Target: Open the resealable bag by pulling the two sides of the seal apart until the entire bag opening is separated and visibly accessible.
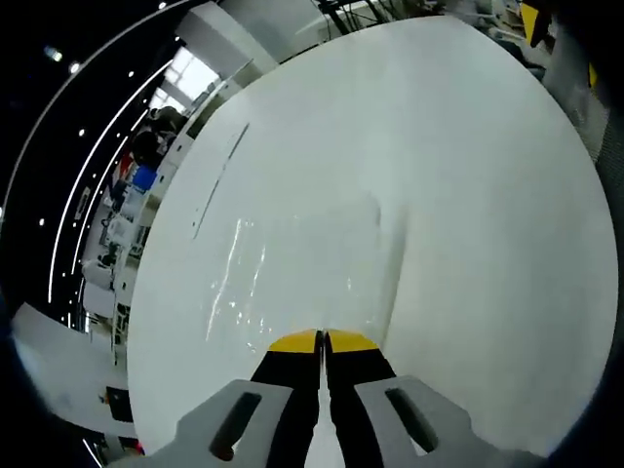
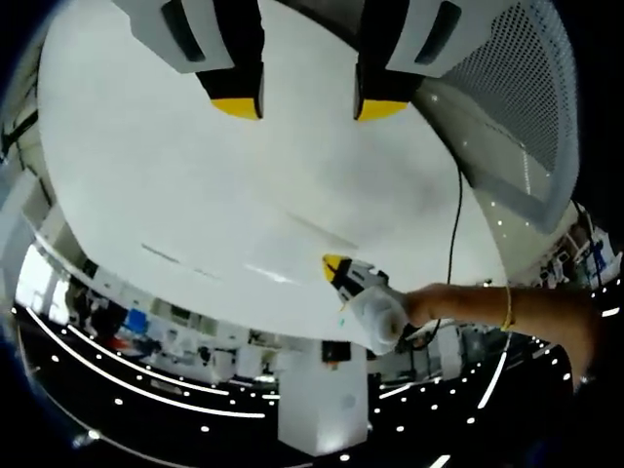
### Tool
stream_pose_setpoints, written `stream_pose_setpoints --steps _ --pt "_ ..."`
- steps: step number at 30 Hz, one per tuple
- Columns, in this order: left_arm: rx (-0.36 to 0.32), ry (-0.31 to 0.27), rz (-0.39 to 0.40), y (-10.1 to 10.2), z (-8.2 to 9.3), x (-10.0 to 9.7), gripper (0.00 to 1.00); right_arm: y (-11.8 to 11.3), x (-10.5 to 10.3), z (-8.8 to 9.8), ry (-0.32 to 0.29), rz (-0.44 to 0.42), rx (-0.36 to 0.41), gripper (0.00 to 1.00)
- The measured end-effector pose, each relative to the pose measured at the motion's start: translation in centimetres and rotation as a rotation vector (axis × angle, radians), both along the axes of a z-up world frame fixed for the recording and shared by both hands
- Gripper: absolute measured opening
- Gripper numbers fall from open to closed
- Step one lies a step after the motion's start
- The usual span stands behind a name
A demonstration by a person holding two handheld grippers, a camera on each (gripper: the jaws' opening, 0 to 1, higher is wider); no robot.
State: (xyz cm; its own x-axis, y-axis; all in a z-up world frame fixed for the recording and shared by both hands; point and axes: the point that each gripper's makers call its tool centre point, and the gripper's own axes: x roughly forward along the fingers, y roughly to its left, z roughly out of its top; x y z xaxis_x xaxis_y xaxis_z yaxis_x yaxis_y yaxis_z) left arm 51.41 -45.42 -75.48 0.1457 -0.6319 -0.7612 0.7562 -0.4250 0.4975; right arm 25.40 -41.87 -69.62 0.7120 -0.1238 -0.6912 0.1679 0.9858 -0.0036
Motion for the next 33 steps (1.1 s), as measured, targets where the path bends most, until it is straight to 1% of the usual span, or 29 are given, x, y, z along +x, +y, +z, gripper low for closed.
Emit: stream_pose_setpoints --steps 2,6,10,11,12,14,16,19,20,21,22,25,27,28,30,31,33 --pt "-0.005 0.027 0.004 0.2 0.1 -0.4 0.06 0.1 0.0 0.0 -0.002 0.001 0.001 0.34" --pt "-0.002 0.048 0.008 1.0 0.4 -1.1 0.15 0.2 0.2 0.2 -0.011 0.003 0.001 0.34" --pt "-0.011 0.095 0.028 1.9 1.1 -1.9 0.23 0.1 0.3 0.4 -0.018 0.005 -0.004 0.34" --pt "-0.013 0.111 0.037 2.3 1.3 -2.1 0.24 0.1 0.3 0.4 -0.022 0.002 -0.005 0.34" --pt "-0.022 0.144 0.062 2.8 1.5 -2.4 0.26 0.0 0.2 0.5 -0.026 0.000 -0.005 0.35" --pt "-0.054 0.200 0.107 3.5 2.3 -2.7 0.29 0.0 0.2 0.6 -0.032 -0.003 -0.005 0.35" --pt "-0.082 0.233 0.125 4.1 3.0 -2.9 0.31 0.0 0.2 0.8 -0.045 -0.002 -0.009 0.34" --pt "-0.108 0.240 0.148 5.5 4.1 -2.9 0.33 -0.2 0.2 1.2 -0.063 0.007 -0.024 0.34" --pt "-0.163 0.256 0.145 5.5 5.0 -3.1 0.34 -0.3 0.1 1.4 -0.070 0.004 -0.025 0.34" --pt "-0.195 0.274 0.144 5.7 5.5 -3.4 0.35 -0.4 0.0 1.5 -0.076 0.002 -0.024 0.34" --pt "-0.209 0.287 0.144 5.9 5.9 -3.6 0.36 -0.4 0.0 1.6 -0.081 0.003 -0.024 0.34" --pt "-0.229 0.279 0.142 7.3 7.1 -4.0 0.44 -0.3 0.0 2.0 -0.098 0.012 -0.029 0.35" --pt "-0.239 0.287 0.142 7.8 7.6 -4.4 0.52 -0.3 0.0 2.1 -0.100 0.016 -0.035 0.37" --pt "-0.223 0.280 0.151 8.5 7.7 -4.6 0.56 -0.2 0.0 2.1 -0.097 0.026 -0.049 0.38" --pt "-0.212 0.233 0.137 9.4 8.1 -4.8 0.64 -0.1 0.1 2.4 -0.103 0.040 -0.060 0.40" --pt "-0.217 0.225 0.128 9.9 8.4 -5.3 0.67 -0.1 0.2 2.7 -0.113 0.043 -0.060 0.42" --pt "-0.232 0.235 0.134 10.7 9.0 -5.9 0.70 -0.1 0.3 3.0 -0.129 0.044 -0.051 0.45"
